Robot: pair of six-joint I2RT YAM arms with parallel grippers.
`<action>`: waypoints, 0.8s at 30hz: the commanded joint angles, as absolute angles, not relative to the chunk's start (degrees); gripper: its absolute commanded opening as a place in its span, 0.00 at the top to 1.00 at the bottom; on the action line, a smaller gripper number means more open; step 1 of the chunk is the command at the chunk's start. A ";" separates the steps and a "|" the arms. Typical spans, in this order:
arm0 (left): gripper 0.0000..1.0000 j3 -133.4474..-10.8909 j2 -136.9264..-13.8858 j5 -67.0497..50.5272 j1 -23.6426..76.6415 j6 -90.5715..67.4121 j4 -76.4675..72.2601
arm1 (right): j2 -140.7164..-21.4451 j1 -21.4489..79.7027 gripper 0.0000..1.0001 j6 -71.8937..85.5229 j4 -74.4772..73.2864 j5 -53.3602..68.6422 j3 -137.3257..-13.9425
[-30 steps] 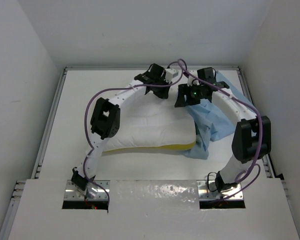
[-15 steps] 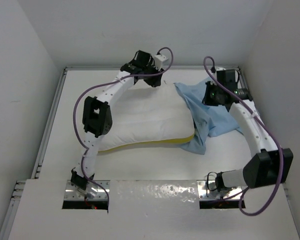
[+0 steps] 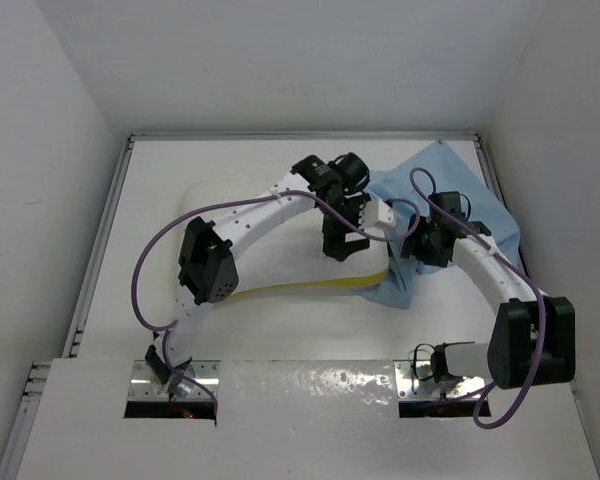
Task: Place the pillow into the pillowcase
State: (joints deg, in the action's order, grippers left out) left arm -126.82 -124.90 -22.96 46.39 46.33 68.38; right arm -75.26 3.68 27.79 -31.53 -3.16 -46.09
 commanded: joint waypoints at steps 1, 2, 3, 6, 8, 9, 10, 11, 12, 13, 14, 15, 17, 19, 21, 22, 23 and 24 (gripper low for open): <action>0.12 -122.62 -124.10 -23.20 45.44 50.80 75.24 | -73.74 3.87 0.40 30.31 -23.92 0.17 -42.82; 0.10 -121.82 -124.10 -23.03 46.22 50.54 75.32 | -73.83 3.87 0.38 30.41 -23.38 1.31 -42.11; 0.09 -120.51 -124.10 -23.03 46.58 50.45 75.24 | -73.92 3.87 0.37 30.50 -22.77 1.75 -41.40; 0.04 -115.52 -124.10 -22.77 47.72 49.22 72.79 | -75.23 3.87 0.38 30.76 -21.53 4.21 -39.64; 0.03 -111.82 -124.10 -21.37 47.72 46.78 69.89 | -76.37 3.87 0.38 31.37 -21.45 5.01 -39.38; 0.03 -107.97 -124.10 -20.40 47.81 45.02 65.44 | -76.64 3.87 0.39 31.46 -21.36 5.10 -39.11; 0.03 -106.10 -124.28 -19.35 47.73 43.43 62.87 | -77.08 3.87 0.40 31.55 -20.84 5.10 -38.59; 0.03 -104.17 -124.36 -17.07 47.72 39.85 60.41 | -77.17 3.87 0.45 31.55 -20.22 5.01 -38.24; 0.09 -100.93 -124.63 -15.66 47.72 37.90 54.81 | -77.34 3.87 0.61 31.47 -19.78 4.14 -37.88; 0.16 -99.77 -124.80 -14.51 47.72 36.31 52.32 | -77.43 3.87 0.75 31.29 -18.82 3.78 -37.88; 0.28 -98.97 -125.07 -12.24 47.72 33.25 50.38 | -77.69 3.87 0.89 31.12 -18.81 3.34 -38.14; 0.55 -99.23 -125.85 -11.43 47.72 31.83 48.19 | -77.78 3.95 0.99 30.94 -19.16 2.99 -39.19; 0.82 -102.89 -127.34 -11.42 47.64 29.20 48.51 | -77.52 4.13 1.00 30.15 -20.39 3.51 -40.51; 1.00 -105.72 -127.79 -11.95 47.20 27.52 48.60 | -76.47 5.44 1.00 28.84 -22.48 4.22 -42.18; 1.00 -109.76 -127.88 -12.74 46.93 26.02 48.60 | -73.67 7.46 1.00 27.78 -24.42 3.96 -43.76; 1.00 -110.91 -127.79 -12.83 46.67 25.32 48.60 | -72.70 9.91 1.00 26.12 -26.00 4.74 -44.20; 1.00 -113.09 -127.97 -13.01 46.67 25.05 48.69 | -71.73 11.32 1.00 25.23 -27.06 5.36 -44.73; 1.00 -113.99 -128.23 -13.18 46.58 24.96 48.60 | -70.59 14.04 1.00 24.35 -28.20 6.14 -46.04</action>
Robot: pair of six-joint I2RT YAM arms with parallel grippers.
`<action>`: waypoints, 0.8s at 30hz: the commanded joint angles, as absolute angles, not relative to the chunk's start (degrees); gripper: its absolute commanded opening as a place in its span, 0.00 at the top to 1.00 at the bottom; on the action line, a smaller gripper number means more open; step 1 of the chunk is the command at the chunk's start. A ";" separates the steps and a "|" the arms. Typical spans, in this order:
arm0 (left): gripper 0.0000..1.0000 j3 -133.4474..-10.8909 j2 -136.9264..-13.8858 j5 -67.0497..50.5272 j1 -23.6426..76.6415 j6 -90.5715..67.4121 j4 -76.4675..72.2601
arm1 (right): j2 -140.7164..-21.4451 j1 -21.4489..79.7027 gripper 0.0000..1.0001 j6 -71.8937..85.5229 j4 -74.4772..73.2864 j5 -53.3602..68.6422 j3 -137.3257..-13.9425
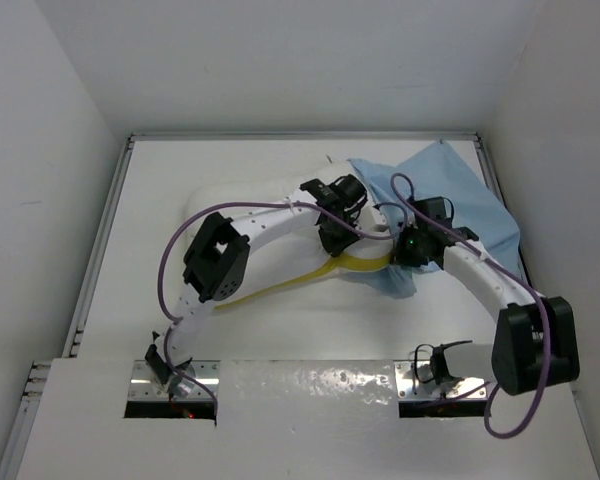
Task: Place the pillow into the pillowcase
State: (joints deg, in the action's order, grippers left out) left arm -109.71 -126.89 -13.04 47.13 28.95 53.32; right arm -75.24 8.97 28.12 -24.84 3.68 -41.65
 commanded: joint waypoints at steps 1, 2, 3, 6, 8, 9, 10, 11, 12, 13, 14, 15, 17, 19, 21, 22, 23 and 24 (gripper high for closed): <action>1.00 -114.69 -128.41 -13.62 46.58 24.44 48.52 | -70.23 14.93 1.00 23.56 -30.48 8.15 -46.49; 1.00 -116.52 -129.54 -13.71 46.58 24.17 48.60 | -69.88 15.64 1.00 23.90 -31.37 9.48 -46.93; 1.00 -117.67 -130.25 -13.80 46.58 23.73 48.60 | -69.00 16.08 1.00 24.34 -31.81 10.88 -47.11; 1.00 -123.12 -133.41 -12.84 46.58 22.41 49.57 | -66.98 17.57 1.00 24.79 -32.95 13.71 -48.16; 1.00 -125.15 -134.47 -11.17 46.32 21.54 49.14 | -64.08 17.67 1.00 24.52 -35.06 12.75 -49.73; 1.00 -125.16 -134.47 -10.64 45.97 21.10 48.70 | -63.03 17.67 1.00 24.26 -35.85 12.22 -50.09; 1.00 -125.16 -134.21 -10.63 45.01 19.70 48.08 | -61.19 17.58 1.00 23.65 -36.82 11.87 -50.18; 1.00 -124.72 -133.60 -10.90 44.57 19.25 47.03 | -60.56 17.58 1.00 23.47 -36.91 11.95 -49.58; 1.00 -124.54 -133.33 -10.90 43.95 18.81 46.59 | -60.03 17.67 1.00 23.55 -36.65 12.30 -48.96; 1.00 -124.54 -132.98 -10.38 43.95 18.72 45.97 | -59.51 17.67 1.00 24.08 -36.39 13.00 -48.26; 1.00 -124.54 -132.89 -10.28 44.03 18.55 45.44 | -59.41 17.58 1.00 24.69 -36.13 15.10 -46.77; 1.00 -124.54 -132.89 -10.89 44.12 18.28 44.83 | -59.33 17.67 1.00 26.44 -34.56 16.07 -45.80; 1.00 -124.80 -133.33 -14.14 44.82 17.23 43.42 | -58.89 17.58 0.94 28.12 -31.74 18.18 -42.12; 1.00 -124.81 -133.68 -17.99 45.61 16.70 42.02 | -58.71 17.58 0.54 30.05 -26.99 17.58 -39.39; 1.00 -124.80 -133.68 -20.20 46.66 16.52 41.66 | -59.59 17.58 0.24 29.01 -30.29 15.40 -40.33; 1.00 -124.89 -133.59 -22.22 46.84 16.44 42.36 | -59.76 17.67 0.13 28.57 -32.67 13.47 -41.82; 1.00 -124.98 -133.51 -23.11 46.93 16.35 42.89 | -58.72 17.49 0.04 28.30 -34.78 10.66 -44.97; 1.00 -125.07 -133.42 -23.72 46.93 17.04 44.46 | -57.75 17.49 0.01 28.04 -37.50 4.89 -46.39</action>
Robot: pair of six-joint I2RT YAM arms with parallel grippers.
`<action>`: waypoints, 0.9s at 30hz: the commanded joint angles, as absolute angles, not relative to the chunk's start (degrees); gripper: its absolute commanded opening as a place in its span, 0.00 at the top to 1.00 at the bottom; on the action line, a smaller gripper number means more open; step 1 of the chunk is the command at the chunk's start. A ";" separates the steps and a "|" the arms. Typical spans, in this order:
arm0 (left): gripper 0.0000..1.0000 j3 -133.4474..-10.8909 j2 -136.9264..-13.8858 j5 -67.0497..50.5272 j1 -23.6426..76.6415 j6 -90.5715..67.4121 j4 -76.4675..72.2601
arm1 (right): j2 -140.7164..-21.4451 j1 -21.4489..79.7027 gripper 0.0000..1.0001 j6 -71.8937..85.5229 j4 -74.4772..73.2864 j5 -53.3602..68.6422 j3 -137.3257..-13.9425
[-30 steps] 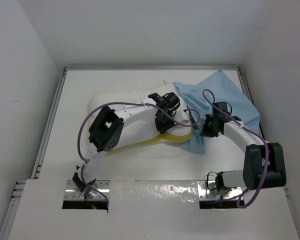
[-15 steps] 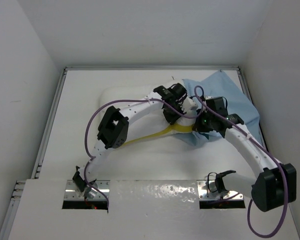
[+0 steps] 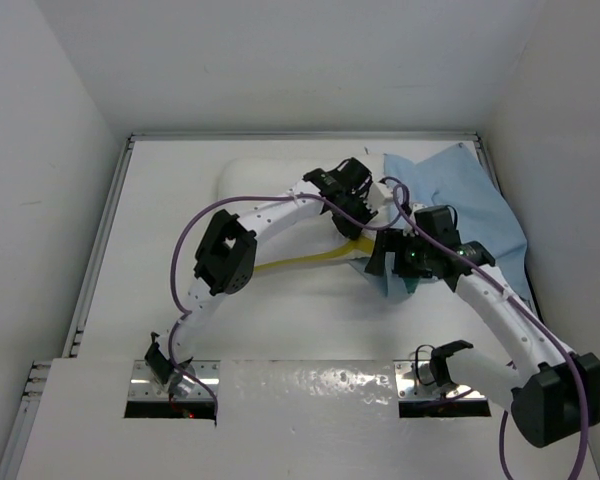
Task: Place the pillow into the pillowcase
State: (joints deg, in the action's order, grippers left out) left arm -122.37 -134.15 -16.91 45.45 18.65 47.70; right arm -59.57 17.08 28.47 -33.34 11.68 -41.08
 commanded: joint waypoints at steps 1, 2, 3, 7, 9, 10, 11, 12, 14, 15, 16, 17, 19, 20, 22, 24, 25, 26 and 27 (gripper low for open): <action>1.00 -125.07 -133.33 -23.64 46.93 17.92 45.17 | -56.27 17.40 0.01 27.78 -38.49 2.22 -49.28; 1.00 -124.89 -133.24 -23.29 46.93 18.71 45.87 | -56.08 17.40 0.01 27.60 -40.15 0.20 -50.87; 1.00 -124.81 -133.07 -23.20 46.93 19.94 46.92 | -56.16 17.40 0.20 27.86 -40.86 -3.74 -52.54; 1.00 -124.45 -132.80 -26.01 46.93 21.27 48.16 | -59.23 17.40 0.92 29.44 -40.00 -8.17 -56.08; 1.00 -125.59 -133.24 -27.59 46.85 20.83 49.12 | -61.52 17.40 0.90 29.97 -37.10 -10.01 -55.20; 1.00 -126.55 -133.59 -28.12 46.85 20.66 49.57 | -62.22 17.40 0.88 30.06 -36.05 -10.63 -54.76; 1.00 -127.43 -134.03 -29.69 46.67 20.05 50.27 | -62.92 17.32 0.85 30.58 -33.69 -11.33 -54.32; 1.00 -129.18 -134.82 -30.58 46.41 19.60 51.23 | -63.97 17.40 0.79 30.76 -32.18 -12.21 -53.79; 1.00 -130.08 -135.35 -32.33 45.97 17.42 51.42 | -64.68 17.05 0.64 31.55 -27.35 -13.79 -51.95; 1.00 -129.82 -135.09 -32.87 45.97 17.14 51.50 | -65.38 16.79 0.61 31.73 -25.59 -13.89 -51.33; 1.00 -129.81 -135.17 -33.48 45.97 16.88 51.59 | -65.56 16.35 0.57 31.73 -23.84 -13.80 -50.28; 1.00 -129.90 -135.18 -34.70 45.88 16.27 51.94 | -65.83 16.26 0.54 31.12 -19.73 -13.54 -49.58; 1.00 -130.08 -135.44 -36.47 45.70 15.74 52.47 | -67.58 15.82 0.52 30.50 -16.54 -12.92 -48.69; 1.00 -129.56 -135.44 -37.34 45.70 15.47 52.56 | -68.46 15.82 0.52 30.32 -15.48 -14.23 -48.87; 1.00 -129.29 -135.44 -37.35 45.79 15.47 52.65 | -70.56 15.65 0.54 30.15 -13.99 -16.51 -48.52; 1.00 -129.11 -135.53 -36.57 45.79 16.26 53.43 | -70.93 15.56 0.64 29.79 -11.88 -19.33 -46.16; 1.00 -129.20 -135.61 -36.39 45.79 16.52 53.61 | -71.10 15.38 0.68 30.14 -10.04 -19.94 -45.10; 1.00 -129.29 -135.70 -36.04 45.79 16.70 53.79 | -71.28 15.29 0.74 30.41 -9.41 -20.47 -44.13; 1.00 -129.46 -135.70 -36.04 45.79 16.79 53.70 | -71.54 15.12 0.90 30.58 -8.97 -19.87 -42.64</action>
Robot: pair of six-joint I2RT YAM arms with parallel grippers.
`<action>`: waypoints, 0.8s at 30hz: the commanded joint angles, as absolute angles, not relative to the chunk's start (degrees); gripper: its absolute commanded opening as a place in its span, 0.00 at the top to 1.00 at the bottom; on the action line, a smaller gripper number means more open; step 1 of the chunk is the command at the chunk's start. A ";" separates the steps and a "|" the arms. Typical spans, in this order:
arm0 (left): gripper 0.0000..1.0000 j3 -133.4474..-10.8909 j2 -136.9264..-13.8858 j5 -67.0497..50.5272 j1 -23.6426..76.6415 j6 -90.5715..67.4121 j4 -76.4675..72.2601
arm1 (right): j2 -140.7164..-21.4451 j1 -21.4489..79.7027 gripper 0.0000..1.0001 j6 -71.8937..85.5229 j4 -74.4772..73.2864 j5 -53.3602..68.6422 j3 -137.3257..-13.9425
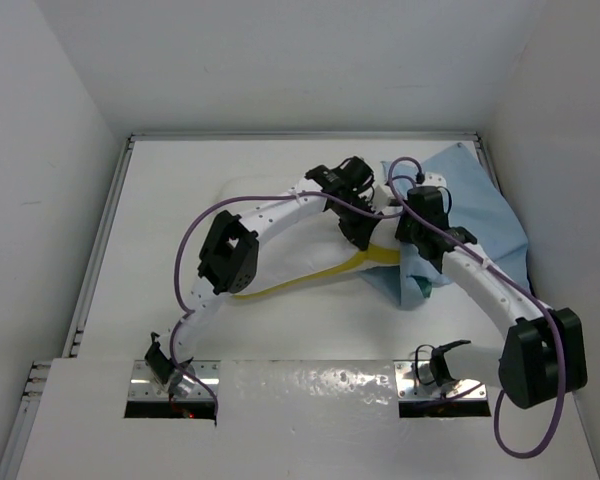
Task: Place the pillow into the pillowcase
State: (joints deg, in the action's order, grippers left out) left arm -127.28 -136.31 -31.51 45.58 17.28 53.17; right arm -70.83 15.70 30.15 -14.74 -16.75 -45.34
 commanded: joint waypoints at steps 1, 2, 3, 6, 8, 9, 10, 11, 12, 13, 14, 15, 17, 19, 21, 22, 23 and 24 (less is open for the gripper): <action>1.00 -129.55 -135.70 -36.21 45.79 16.79 53.44 | -71.89 15.03 0.99 30.76 -9.14 -19.34 -42.11; 1.00 -129.99 -135.79 -36.30 45.88 16.70 53.00 | -71.81 15.03 1.00 30.67 -9.40 -17.25 -41.40; 1.00 -130.34 -135.88 -36.30 45.88 16.61 52.74 | -71.72 15.20 1.00 30.41 -9.75 -16.27 -41.40; 1.00 -131.92 -136.23 -35.51 45.79 16.17 52.03 | -68.48 17.39 1.00 28.74 -11.42 -14.33 -41.57; 1.00 -132.63 -136.41 -34.19 45.79 16.43 51.86 | -63.93 18.54 1.00 27.60 -12.30 -13.63 -42.53; 1.00 -132.63 -136.41 -33.49 45.79 16.61 51.77 | -62.33 19.24 1.00 27.51 -12.48 -11.71 -42.71; 1.00 -132.54 -136.58 -33.05 45.79 16.79 51.68 | -60.57 19.25 1.00 27.86 -12.13 -10.21 -42.71; 1.00 -132.45 -136.58 -32.35 45.79 17.05 51.33 | -57.51 19.25 1.00 28.38 -11.61 -8.63 -42.37; 1.00 -132.28 -136.58 -32.26 45.70 16.96 51.07 | -56.26 19.34 1.00 29.00 -10.99 -7.40 -41.49; 1.00 -131.84 -136.76 -32.60 45.70 16.70 50.02 | -55.12 19.25 1.00 30.05 -10.20 -5.64 -40.88; 1.00 -131.66 -136.76 -32.87 45.70 16.53 49.49 | -53.63 19.34 1.00 30.41 -9.76 -5.19 -38.78; 1.00 -131.49 -136.67 -33.05 45.70 16.44 48.87 | -53.00 19.34 1.00 31.02 -8.97 -5.36 -37.54; 1.00 -131.22 -136.67 -32.61 45.70 15.47 46.94 | -52.65 19.25 1.00 31.73 -8.79 -5.80 -35.51; 1.00 -131.31 -136.67 -32.43 45.70 14.42 44.75 | -53.78 19.34 1.00 33.48 -7.65 -2.49 -34.54; 1.00 -131.57 -136.67 -33.57 45.79 13.19 43.08 | -56.14 19.34 1.00 36.98 -3.55 0.17 -33.49; 1.00 -132.01 -136.67 -35.75 45.70 11.88 41.41 | -57.03 19.34 1.00 37.96 -1.95 2.35 -33.05; 1.00 -132.27 -136.76 -37.25 45.70 11.17 40.70 | -57.91 19.34 1.00 39.01 -0.54 4.90 -32.18; 1.00 -132.97 -136.67 -40.83 45.70 10.47 40.08 | -59.23 19.25 1.00 40.33 2.00 5.44 -31.82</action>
State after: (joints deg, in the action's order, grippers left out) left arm -129.75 -137.82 -33.50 46.02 13.54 51.00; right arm -57.08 18.57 34.63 -5.32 -3.70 -32.93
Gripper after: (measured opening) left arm 0.060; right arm 0.002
